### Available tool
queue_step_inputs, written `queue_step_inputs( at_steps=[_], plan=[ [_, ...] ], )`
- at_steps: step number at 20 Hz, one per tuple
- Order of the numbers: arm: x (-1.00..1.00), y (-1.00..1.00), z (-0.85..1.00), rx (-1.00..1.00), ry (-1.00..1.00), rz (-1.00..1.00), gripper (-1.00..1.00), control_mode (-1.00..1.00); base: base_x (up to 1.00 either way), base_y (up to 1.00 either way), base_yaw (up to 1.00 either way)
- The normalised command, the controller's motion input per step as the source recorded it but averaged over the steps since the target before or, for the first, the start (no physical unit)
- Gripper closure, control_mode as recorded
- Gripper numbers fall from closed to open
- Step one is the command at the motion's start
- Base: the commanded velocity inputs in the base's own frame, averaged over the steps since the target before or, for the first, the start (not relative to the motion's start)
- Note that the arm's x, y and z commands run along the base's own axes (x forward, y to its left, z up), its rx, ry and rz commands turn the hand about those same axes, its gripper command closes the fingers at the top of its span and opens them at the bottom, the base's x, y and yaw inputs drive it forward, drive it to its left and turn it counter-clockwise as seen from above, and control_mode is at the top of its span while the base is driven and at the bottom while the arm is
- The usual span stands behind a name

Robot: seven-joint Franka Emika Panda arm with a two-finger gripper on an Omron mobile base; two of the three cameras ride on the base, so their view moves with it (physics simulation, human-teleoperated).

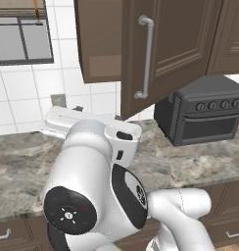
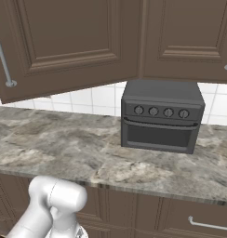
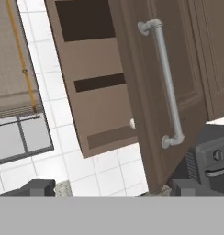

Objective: Open the cabinet and move the ladle to the pot. Then close the cabinet.

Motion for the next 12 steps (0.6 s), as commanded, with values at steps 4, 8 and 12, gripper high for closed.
queue_step_inputs(
  at_steps=[4,8,12],
  plan=[
    [0.60,0.13,-0.44,0.00,-0.06,-0.21,-1.00,-1.00,0.00,0.00,0.00],
    [0.56,0.01,-0.30,0.00,-0.04,-0.24,-1.00,-1.00,0.00,0.00,0.00],
    [0.63,0.09,-0.22,0.00,-0.04,-0.22,-1.00,-1.00,0.00,0.00,0.00]
  ],
)
